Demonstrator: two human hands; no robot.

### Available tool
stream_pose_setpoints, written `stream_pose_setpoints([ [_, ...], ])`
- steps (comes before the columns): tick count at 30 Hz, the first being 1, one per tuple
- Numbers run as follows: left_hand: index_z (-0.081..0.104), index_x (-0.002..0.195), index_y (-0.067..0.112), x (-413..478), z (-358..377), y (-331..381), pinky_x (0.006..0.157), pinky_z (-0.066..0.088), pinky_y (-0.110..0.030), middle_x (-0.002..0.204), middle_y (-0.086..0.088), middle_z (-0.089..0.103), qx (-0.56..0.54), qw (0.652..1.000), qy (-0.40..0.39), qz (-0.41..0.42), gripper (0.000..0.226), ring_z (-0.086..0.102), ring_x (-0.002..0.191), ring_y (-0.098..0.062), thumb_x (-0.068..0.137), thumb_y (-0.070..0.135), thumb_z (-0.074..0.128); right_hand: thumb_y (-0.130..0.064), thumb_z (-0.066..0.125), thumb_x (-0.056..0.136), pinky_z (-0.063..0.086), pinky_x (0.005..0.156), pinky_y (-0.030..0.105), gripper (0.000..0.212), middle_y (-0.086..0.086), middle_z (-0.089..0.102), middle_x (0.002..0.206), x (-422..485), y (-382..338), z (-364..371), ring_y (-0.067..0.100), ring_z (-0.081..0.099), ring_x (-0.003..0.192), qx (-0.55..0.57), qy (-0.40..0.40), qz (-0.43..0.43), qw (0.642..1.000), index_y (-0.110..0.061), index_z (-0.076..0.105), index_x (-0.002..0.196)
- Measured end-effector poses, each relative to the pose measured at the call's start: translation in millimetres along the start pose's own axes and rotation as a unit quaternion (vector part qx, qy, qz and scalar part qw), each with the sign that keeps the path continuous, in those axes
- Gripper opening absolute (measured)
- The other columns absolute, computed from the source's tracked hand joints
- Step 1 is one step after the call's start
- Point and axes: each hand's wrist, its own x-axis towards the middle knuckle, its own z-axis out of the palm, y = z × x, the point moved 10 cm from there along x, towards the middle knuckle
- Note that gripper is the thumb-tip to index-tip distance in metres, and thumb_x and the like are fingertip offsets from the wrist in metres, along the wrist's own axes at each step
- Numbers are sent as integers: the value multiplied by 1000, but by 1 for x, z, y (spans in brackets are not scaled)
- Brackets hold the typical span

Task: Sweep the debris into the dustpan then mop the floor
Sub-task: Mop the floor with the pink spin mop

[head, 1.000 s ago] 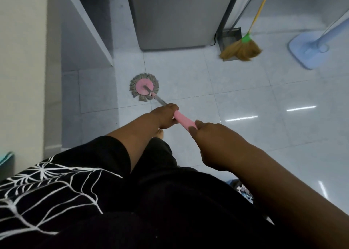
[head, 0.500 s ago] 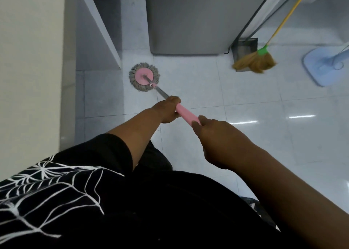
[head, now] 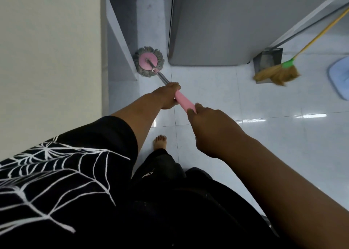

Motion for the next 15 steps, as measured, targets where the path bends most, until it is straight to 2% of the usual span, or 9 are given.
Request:
stream_pose_setpoints([
  [5, 36, 140, 10, 6, 2, 7, 99, 44, -39, 148, -11, 36, 1, 1000, -6, 4, 61, 53, 120, -32, 89, 26, 66, -11, 58, 87, 16, 49, 22, 48, 11, 52, 110, -2, 12, -2, 9, 22, 52, 12, -18, -7, 1000, -5, 44, 133],
  [7, 35, 141, 10, 6, 4, 12, 101, 44, -40, 149, -10, 35, 10, 1000, -12, 0, 62, 52, 122, -31, 90, 27, 66, -13, 58, 90, 23, 53, 18, 51, 12, 52, 115, -7, 16, -4, 12, 27, 55, 16, -17, -9, 1000, -4, 41, 137],
  [10, 37, 139, 11, 5, 7, 21, 98, 46, -38, 146, -9, 40, 13, 1000, -17, -7, 61, 54, 119, -28, 89, 30, 67, -16, 61, 91, 33, 65, 24, 57, 13, 53, 122, -16, 21, -9, 17, 39, 68, 8, -20, -22, 1000, -4, 38, 142],
  [15, 40, 133, 14, 8, 4, 40, 95, 49, -40, 138, -8, 46, 10, 1000, -13, -6, 53, 57, 110, -25, 90, 33, 66, -17, 63, 88, 38, 62, 26, 53, 12, 56, 113, -25, 41, -18, 18, 45, 67, 8, -18, -41, 999, -5, 44, 136],
])
